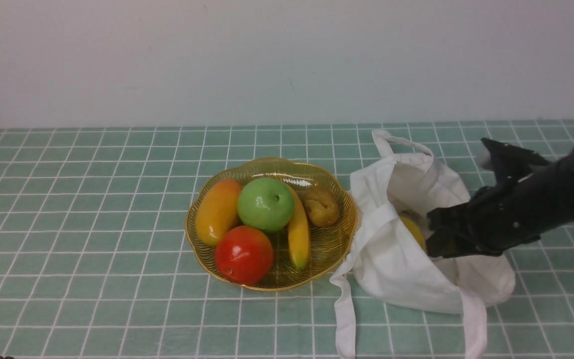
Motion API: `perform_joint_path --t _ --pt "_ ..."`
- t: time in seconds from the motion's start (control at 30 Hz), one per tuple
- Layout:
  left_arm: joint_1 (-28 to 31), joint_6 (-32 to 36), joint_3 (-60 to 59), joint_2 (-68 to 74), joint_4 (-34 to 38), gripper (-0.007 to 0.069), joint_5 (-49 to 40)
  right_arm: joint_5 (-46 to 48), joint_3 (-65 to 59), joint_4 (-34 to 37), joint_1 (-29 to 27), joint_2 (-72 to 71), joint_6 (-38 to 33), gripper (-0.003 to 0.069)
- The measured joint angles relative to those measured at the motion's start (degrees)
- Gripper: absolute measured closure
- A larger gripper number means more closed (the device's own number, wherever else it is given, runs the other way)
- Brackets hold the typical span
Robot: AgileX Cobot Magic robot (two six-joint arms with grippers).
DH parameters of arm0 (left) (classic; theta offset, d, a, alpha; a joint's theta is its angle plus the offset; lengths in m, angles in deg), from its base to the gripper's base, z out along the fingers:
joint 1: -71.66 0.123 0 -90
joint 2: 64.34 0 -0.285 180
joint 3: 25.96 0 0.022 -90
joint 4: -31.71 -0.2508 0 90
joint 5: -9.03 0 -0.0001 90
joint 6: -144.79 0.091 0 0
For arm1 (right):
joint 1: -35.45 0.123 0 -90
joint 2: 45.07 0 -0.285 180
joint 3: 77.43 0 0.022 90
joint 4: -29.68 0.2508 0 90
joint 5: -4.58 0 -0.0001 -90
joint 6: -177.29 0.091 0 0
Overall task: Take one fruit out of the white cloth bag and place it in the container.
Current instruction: 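Reach into the cloth bag and grasp the lemon with the right gripper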
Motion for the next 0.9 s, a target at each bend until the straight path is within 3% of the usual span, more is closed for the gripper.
perform_joint_path --t 0.07,0.3,0.37,0.47,0.57,0.9 --pt "0.0 0.0 0.0 0.0 0.0 0.0632 0.0 1.27 2.76 0.19 0.8 2.03 -0.76 0.04" --pt "0.0 0.0 0.0 0.0 0.0 0.0632 0.0 1.82 5.05 -0.36 0.97 1.22 -0.95 0.0261" --pt "0.0 0.0 0.0 0.0 0.0 0.0632 0.0 1.39 5.18 -0.53 0.97 1.22 -1.0 0.019" --pt "0.0 0.0 0.0 0.0 0.0 0.0632 0.0 -1.69 5.23 -0.71 0.97 2.03 -1.01 0.0073" --pt "0.0 0.0 0.0 0.0 0.0 0.0632 0.0 -5.13 5.23 0.27 0.97 3.56 -1.06 0.0003" --pt "0.0 0.0 0.0 0.0 0.0 0.0632 0.0 -4.88 5.23 4.85 1.07 7.21 -1.38 -0.0001"
